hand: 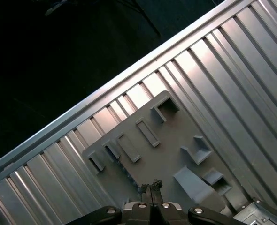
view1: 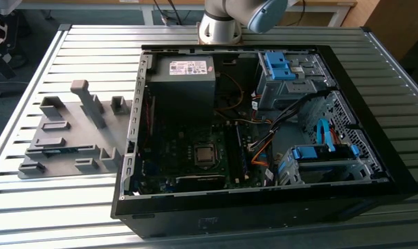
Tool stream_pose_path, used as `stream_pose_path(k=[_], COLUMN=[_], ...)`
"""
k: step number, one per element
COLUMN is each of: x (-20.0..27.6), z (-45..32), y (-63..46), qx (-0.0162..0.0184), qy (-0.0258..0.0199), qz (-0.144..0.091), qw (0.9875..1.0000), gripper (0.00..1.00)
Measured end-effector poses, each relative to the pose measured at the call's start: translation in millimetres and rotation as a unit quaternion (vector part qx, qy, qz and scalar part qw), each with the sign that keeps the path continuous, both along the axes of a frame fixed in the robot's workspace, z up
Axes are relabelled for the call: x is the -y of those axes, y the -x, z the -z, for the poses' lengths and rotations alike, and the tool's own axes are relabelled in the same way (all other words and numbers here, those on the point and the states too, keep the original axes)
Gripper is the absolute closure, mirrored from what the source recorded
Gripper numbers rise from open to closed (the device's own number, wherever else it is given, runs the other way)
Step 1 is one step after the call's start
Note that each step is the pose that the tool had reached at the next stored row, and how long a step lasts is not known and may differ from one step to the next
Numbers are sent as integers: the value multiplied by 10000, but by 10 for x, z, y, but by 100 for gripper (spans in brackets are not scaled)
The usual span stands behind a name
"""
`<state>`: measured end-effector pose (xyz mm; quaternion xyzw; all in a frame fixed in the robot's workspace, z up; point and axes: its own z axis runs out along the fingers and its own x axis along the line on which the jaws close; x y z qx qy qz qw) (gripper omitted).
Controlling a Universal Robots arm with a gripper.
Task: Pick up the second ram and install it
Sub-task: 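Pick up the second ram and move it above second insertion slot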
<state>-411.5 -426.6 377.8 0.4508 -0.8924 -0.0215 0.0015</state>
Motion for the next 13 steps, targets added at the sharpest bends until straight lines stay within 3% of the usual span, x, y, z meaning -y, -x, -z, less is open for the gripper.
stream_pose_path(k=[6,13], x=[1,2], z=[1,1], y=[0,0], qx=[0,0], qy=[0,0], qz=[-332,-702], qw=[9994,9975], gripper=[89,89])
